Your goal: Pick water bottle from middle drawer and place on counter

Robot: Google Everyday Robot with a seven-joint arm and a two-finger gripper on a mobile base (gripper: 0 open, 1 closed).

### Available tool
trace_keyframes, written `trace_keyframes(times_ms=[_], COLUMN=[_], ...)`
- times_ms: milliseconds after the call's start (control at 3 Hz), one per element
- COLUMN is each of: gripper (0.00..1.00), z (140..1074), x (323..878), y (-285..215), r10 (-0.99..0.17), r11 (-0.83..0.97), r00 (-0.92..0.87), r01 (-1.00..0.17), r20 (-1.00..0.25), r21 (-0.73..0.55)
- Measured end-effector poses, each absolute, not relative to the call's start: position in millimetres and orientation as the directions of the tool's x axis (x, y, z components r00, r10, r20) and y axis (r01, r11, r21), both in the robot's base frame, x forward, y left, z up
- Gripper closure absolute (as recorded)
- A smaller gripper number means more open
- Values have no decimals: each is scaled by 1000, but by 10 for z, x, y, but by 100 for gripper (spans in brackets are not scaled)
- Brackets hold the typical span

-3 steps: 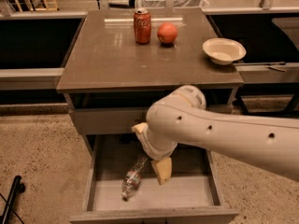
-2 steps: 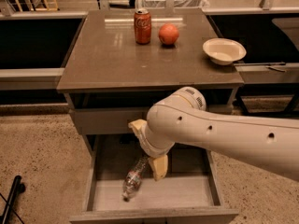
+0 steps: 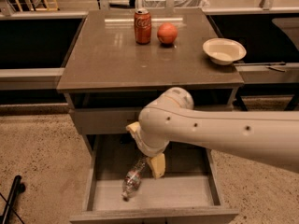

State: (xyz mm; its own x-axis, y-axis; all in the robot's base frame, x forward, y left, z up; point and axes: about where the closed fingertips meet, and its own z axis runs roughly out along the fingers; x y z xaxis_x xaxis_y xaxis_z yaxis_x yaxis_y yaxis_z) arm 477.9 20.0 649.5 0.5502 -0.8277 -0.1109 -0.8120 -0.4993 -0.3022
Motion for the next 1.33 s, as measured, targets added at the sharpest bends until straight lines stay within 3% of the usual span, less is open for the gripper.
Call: trace_keyframes(times_ms=[667, 1333], gripper=[0, 0], z=[4803, 4119], x=[5111, 5295], y=[229, 384], r10=[-662, -506], r11=[-745, -854], r00=[749, 862], r01=[-659, -499], r20=[-4, 12], r21=[-104, -143])
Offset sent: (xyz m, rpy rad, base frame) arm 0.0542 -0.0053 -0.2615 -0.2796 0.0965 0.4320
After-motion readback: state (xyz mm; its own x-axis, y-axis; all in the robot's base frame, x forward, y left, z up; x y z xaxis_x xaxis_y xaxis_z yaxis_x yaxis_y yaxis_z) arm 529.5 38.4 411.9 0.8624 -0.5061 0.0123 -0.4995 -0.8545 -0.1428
